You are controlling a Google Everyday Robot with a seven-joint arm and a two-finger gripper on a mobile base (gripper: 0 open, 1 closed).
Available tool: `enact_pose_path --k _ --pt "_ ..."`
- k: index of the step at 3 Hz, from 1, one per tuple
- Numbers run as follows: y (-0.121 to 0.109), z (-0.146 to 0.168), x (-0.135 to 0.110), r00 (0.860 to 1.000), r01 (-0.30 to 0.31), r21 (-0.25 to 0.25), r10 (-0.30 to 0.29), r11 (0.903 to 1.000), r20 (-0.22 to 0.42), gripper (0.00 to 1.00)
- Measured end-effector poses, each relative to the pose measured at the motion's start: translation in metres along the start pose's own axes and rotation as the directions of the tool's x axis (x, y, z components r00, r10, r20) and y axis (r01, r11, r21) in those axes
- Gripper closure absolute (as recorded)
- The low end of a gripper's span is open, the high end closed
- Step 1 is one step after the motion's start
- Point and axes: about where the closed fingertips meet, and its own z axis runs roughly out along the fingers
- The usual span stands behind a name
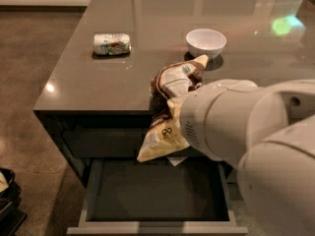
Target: Pick brown chip bag from middle drawer and place on counter
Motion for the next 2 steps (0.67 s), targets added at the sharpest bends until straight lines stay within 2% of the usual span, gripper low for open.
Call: enact_pose_path --k 1,2 --pt "-0.013 0.042 -0.005 1.000 -0.021 -0.028 0.021 0.9994 0.003 1.00" --pt "-0.030 0.090 -0.007 0.999 -0.033 -0.041 0.032 0.9986 -0.023 1.00"
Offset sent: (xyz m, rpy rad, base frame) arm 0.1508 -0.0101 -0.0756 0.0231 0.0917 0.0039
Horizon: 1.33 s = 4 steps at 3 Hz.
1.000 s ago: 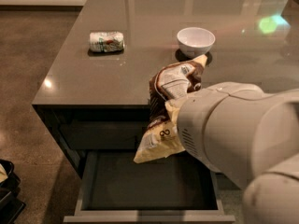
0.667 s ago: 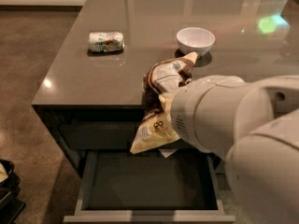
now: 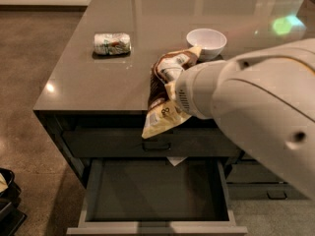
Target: Pick brown chip bag from middle drawer and place on counter
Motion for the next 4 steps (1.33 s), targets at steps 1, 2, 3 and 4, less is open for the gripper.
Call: enact_pose_path --k 1,2,3,4 --pt "-0.015 0.043 -0.008 1.000 0.011 -0.008 -0.011 0.9999 -0.024 1.00" --pt "-0.020 0.060 -0.012 0.999 0.021 -0.019 -0.021 0.9996 -0.039 1.00" --pt "-0.020 0.060 -0.012 0.999 0.021 -0.019 -0.021 0.9996 -0.039 1.00" --pt "-0.020 0.060 -0.012 0.999 0.021 -0.020 -0.021 0.9996 -0.039 0.81"
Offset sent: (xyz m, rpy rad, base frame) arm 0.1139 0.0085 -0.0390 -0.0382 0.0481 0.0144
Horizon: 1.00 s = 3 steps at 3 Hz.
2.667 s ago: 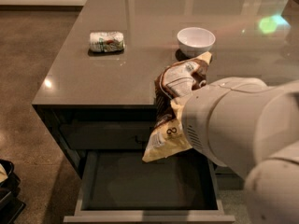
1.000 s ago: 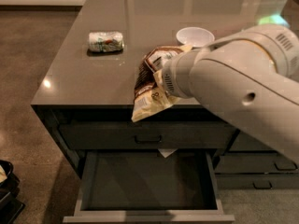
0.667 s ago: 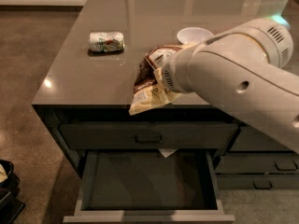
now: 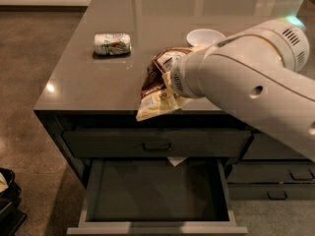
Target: Pick brown chip bag from middle drawer and place on counter
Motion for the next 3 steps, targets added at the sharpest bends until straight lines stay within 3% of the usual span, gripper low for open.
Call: enact_pose_path --k 2,3 --pt "-0.002 0.007 -0.010 0.999 0.033 -0.029 -0.032 0.9990 0.017 0.35" --pt "-0.004 0.024 -0.038 0.993 0.109 -0.079 -0.104 0.9909 0.063 0.11"
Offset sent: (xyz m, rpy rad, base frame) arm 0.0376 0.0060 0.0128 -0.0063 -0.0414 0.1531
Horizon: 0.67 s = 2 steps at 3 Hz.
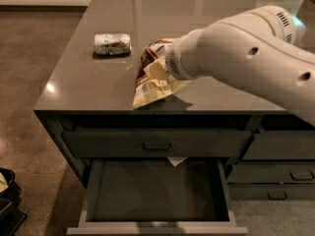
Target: Pick brown chip bag from middle drawer and place on counter
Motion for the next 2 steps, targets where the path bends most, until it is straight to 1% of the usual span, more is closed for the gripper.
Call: enact_pose_path --k 1,2 --pt "0.0001 -0.0006 -0.0039 0.999 0.039 -0.002 -0.039 0.9992 0.007 0.00" --pt "0.0001 -0.0006 -0.0039 0.999 0.039 -0.002 -0.039 0.9992 0.007 0.00"
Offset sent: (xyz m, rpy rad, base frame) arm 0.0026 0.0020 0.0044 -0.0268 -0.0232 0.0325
